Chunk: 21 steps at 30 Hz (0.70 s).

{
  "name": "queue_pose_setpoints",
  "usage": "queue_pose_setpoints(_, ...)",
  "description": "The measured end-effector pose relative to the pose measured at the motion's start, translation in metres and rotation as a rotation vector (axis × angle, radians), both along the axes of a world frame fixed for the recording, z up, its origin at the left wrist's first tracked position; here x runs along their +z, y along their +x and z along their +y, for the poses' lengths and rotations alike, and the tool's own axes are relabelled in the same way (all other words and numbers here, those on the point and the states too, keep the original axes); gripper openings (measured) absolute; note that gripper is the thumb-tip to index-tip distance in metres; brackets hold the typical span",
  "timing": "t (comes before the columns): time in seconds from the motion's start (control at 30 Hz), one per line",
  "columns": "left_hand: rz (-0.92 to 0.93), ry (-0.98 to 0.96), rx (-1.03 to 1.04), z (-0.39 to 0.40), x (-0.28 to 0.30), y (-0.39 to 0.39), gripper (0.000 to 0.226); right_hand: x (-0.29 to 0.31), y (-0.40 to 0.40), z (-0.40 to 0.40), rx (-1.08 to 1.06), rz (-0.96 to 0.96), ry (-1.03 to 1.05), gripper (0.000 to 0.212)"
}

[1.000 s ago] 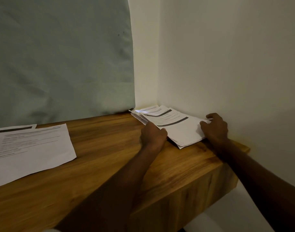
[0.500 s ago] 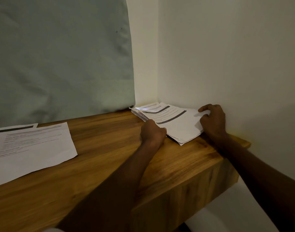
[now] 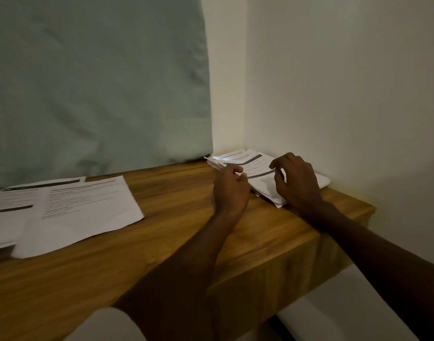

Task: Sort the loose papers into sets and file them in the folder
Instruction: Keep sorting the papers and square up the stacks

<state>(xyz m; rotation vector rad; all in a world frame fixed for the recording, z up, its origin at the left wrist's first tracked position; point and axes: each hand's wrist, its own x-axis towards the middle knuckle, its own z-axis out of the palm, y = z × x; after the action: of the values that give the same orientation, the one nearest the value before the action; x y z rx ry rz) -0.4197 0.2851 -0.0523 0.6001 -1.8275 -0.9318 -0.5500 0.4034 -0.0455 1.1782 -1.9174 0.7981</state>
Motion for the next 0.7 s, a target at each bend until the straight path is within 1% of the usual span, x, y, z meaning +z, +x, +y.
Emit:
queue_pose_setpoints(0.1, 0.002, -0.181, 0.002, -0.013, 0.009, 0.043, 0.028, 0.005, 0.047, -0.023, 0.147, -0.061, 0.052, 0.010)
queue_pose_setpoints(0.17, -0.007, -0.242, 0.046, -0.032, 0.020, 0.081, 0.026, 0.010, 0.079, -0.044, 0.217, -0.124, 0.085, 0.011)
queue_pose_setpoints(0.23, -0.054, -0.266, 0.098, -0.058, 0.031, 0.126, 0.026, 0.019, 0.115, -0.069, 0.287, -0.176, 0.100, 0.015)
queue_pose_setpoints(0.33, -0.248, -0.339, 0.253, -0.107, 0.042, 0.206, 0.029, 0.036, 0.173, -0.113, 0.416, -0.265, 0.211, 0.013)
queue_pose_setpoints(0.43, -0.539, -0.414, 0.454, -0.153, 0.043, 0.293, 0.033, 0.041, 0.231, -0.162, 0.552, -0.287, 0.337, 0.017)
queue_pose_setpoints(0.47, -0.658, -0.411, 0.514, -0.166, 0.043, 0.318, 0.035, 0.040, 0.249, -0.177, 0.582, -0.279, 0.373, 0.020)
queue_pose_setpoints(0.53, -0.890, -0.316, 0.629, -0.190, 0.037, 0.369, 0.050, 0.036, 0.287, -0.206, 0.665, -0.232, 0.424, 0.026)
queue_pose_setpoints(0.6, -1.063, -0.188, 0.630, -0.209, 0.027, 0.411, 0.070, 0.033, 0.322, -0.233, 0.778, -0.188, 0.522, 0.034)
queue_pose_setpoints(0.63, -1.112, -0.131, 0.586, -0.215, 0.019, 0.425, 0.075, 0.031, 0.334, -0.243, 0.829, -0.182, 0.600, 0.038)
queue_pose_setpoints(0.7, -1.113, -0.059, 0.502, -0.224, 0.004, 0.450, 0.078, 0.028, 0.356, -0.264, 0.869, -0.157, 0.748, 0.043)
